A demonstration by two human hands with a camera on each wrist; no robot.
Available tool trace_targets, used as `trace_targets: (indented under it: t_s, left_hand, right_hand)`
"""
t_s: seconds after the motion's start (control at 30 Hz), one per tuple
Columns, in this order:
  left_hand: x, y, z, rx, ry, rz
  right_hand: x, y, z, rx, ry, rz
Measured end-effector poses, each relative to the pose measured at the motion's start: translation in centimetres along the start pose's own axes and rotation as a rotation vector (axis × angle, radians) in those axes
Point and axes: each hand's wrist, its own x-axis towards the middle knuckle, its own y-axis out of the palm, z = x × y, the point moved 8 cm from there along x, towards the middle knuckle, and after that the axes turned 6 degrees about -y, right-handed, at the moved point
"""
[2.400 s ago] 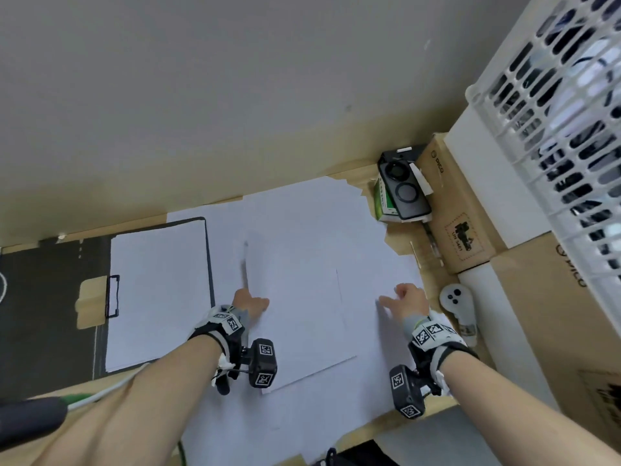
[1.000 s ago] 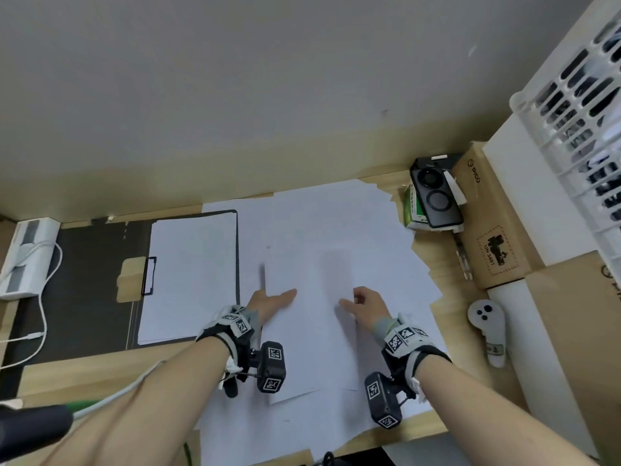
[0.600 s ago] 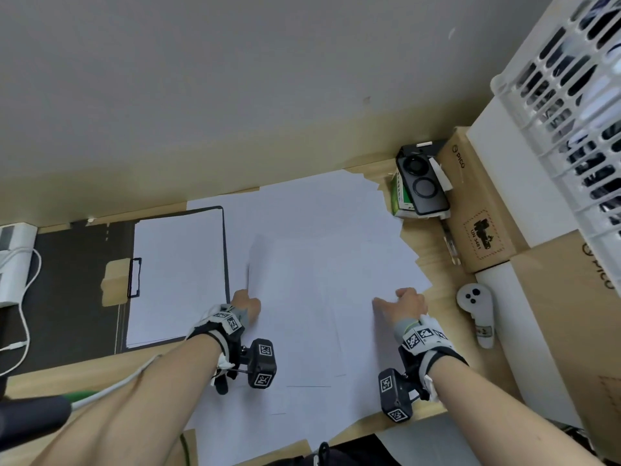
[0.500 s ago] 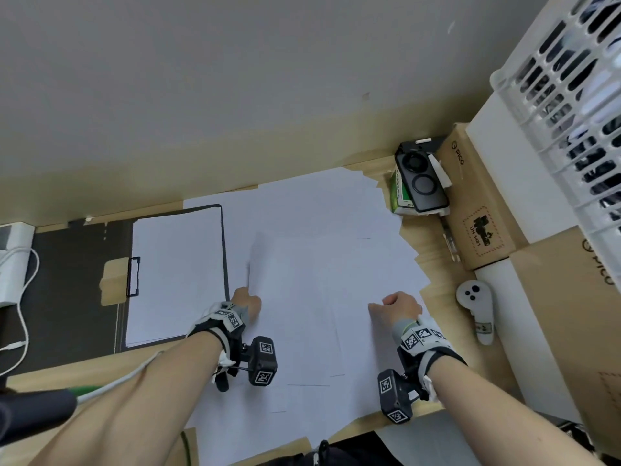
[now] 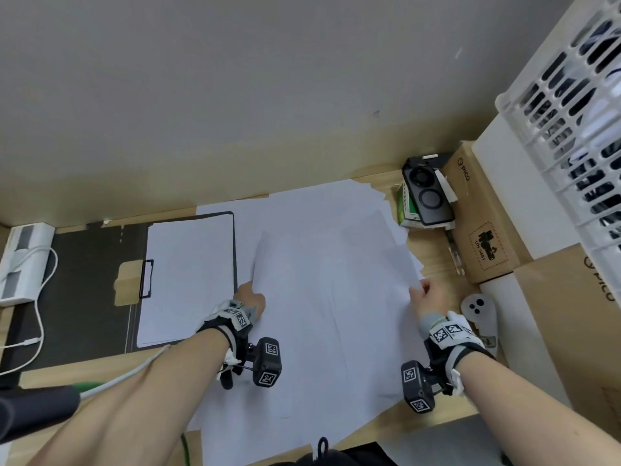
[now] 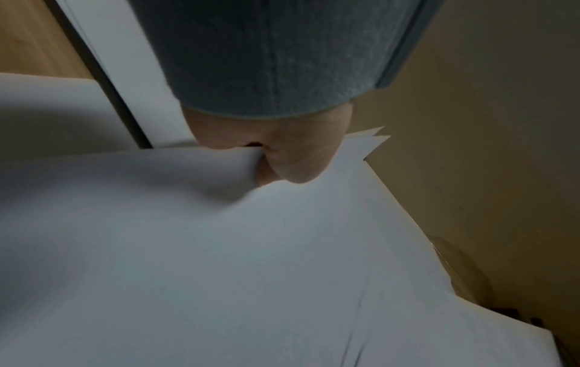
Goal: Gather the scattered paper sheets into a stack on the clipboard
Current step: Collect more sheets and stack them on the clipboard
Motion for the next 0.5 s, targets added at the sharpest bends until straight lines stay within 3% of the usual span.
trace_targets:
  t_s: [0.07, 0.2, 0.3, 0.5]
  left_hand:
    - [-0.2, -1.7, -0.7, 0.019, 0.012, -0.090]
    - [0.3, -4.1, -0.8, -0.003, 0.035, -0.130]
    - [0.3, -4.2, -0.3, 0.007, -0.006, -0.046]
    - [-1.1, -2.1, 0.7, -0.072, -0.107, 0.092]
  right_hand:
    - [0.6, -1.3, 1.4, 0.021, -0.023, -0.023]
    - [2.1, -2.3, 3.2, 0.069, -0.059, -0.076]
    - [2.2, -0.8, 4.2, 0.116, -0.066, -0.025]
    - [-0.5, 6.5, 6.4, 0.159, -0.178, 0.211]
